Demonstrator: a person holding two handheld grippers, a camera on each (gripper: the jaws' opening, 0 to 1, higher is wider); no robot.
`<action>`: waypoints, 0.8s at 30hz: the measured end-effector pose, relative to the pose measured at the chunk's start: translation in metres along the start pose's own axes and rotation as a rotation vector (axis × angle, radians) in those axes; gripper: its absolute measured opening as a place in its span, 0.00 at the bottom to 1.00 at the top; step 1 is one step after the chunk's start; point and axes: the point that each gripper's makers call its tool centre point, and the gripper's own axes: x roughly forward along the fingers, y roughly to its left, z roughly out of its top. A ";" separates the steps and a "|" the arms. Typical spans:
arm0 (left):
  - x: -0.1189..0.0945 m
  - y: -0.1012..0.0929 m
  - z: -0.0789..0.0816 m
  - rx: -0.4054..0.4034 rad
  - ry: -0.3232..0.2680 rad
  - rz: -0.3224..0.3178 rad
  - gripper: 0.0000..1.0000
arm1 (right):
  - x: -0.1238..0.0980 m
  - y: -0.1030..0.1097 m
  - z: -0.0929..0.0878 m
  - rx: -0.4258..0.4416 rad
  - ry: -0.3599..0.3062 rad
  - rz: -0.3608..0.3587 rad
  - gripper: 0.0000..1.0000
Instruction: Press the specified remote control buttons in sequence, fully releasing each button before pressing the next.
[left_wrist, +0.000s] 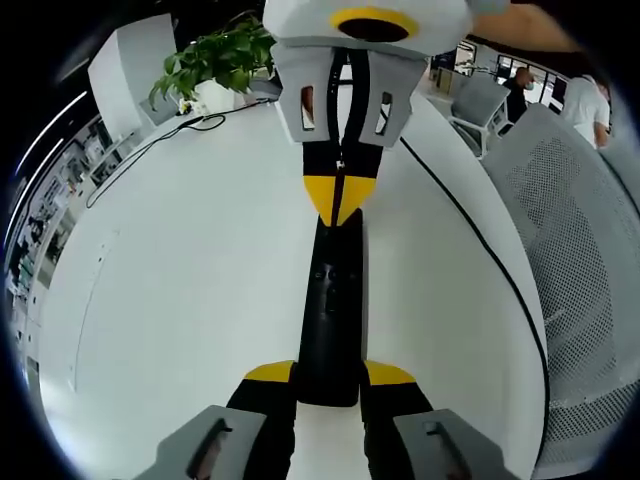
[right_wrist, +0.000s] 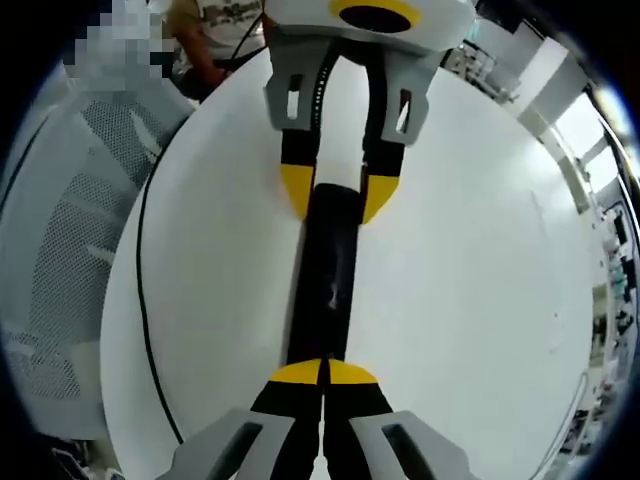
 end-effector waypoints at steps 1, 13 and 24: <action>0.000 0.000 0.000 -0.001 0.000 0.001 0.24 | 0.000 0.000 0.000 0.005 -0.004 -0.001 0.00; 0.000 0.000 0.001 -0.005 0.001 0.002 0.24 | -0.001 0.000 -0.001 -0.011 -0.001 -0.016 0.00; 0.000 -0.002 0.002 -0.004 0.003 0.001 0.24 | -0.003 0.000 -0.002 0.006 -0.042 -0.029 0.00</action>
